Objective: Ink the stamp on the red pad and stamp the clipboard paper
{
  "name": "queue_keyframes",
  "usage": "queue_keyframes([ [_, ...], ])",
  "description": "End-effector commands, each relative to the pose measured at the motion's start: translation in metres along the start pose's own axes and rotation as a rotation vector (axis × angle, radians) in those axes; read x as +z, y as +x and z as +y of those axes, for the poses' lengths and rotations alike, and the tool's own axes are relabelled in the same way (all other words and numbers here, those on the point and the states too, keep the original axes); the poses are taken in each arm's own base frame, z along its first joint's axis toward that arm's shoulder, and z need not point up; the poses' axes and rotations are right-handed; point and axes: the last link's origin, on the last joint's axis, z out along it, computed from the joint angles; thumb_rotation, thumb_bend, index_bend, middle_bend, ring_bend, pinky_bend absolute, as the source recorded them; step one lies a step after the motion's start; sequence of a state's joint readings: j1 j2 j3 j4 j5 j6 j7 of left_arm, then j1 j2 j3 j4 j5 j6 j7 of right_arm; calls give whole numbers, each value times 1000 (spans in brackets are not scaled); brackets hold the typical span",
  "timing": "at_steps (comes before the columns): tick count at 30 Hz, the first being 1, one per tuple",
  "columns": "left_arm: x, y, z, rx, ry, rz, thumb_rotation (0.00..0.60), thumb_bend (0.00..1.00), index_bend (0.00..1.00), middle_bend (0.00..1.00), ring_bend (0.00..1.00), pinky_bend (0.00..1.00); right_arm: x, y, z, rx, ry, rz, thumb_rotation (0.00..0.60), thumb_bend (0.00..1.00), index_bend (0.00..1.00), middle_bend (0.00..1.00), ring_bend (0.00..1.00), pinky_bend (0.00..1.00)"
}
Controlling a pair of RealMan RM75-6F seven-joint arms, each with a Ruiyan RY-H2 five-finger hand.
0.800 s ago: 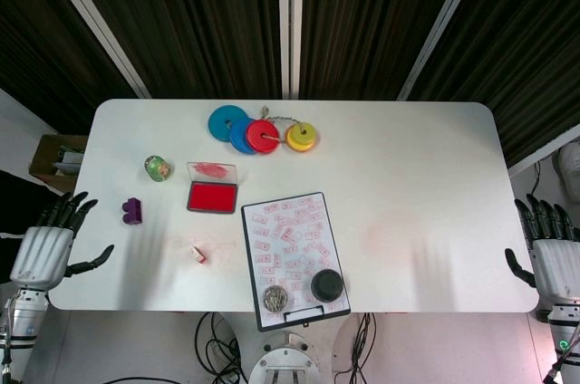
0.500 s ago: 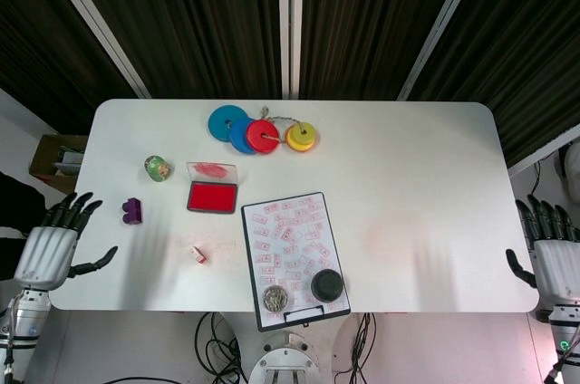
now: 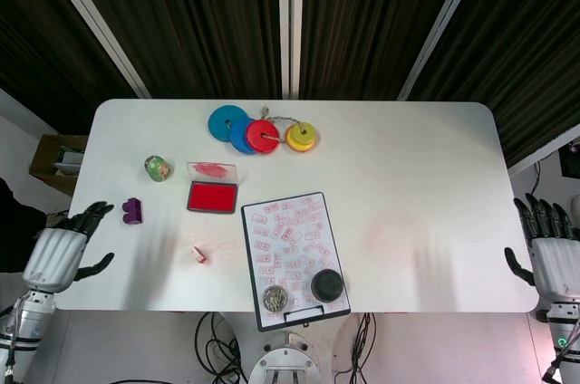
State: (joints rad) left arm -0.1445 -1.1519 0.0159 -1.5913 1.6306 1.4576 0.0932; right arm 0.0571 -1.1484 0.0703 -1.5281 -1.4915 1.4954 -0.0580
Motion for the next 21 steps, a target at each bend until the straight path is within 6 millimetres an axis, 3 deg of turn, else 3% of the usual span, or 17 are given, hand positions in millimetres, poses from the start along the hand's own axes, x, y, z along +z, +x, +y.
queue_keyframes([
  [1,7,-19,17,19,-111,-37,600,225,271,330,820,891,0,-1,-1,-6,5,-7,600,273,0,0,0,0],
  [12,57,-61,70,87,-317,-131,600,227,273,295,864,922,-5,4,-1,-6,3,5,600,273,0,0,0,0],
  [21,63,-81,82,96,-351,-156,600,254,308,309,881,934,-6,6,5,-3,-8,5,600,274,0,0,0,0],
])
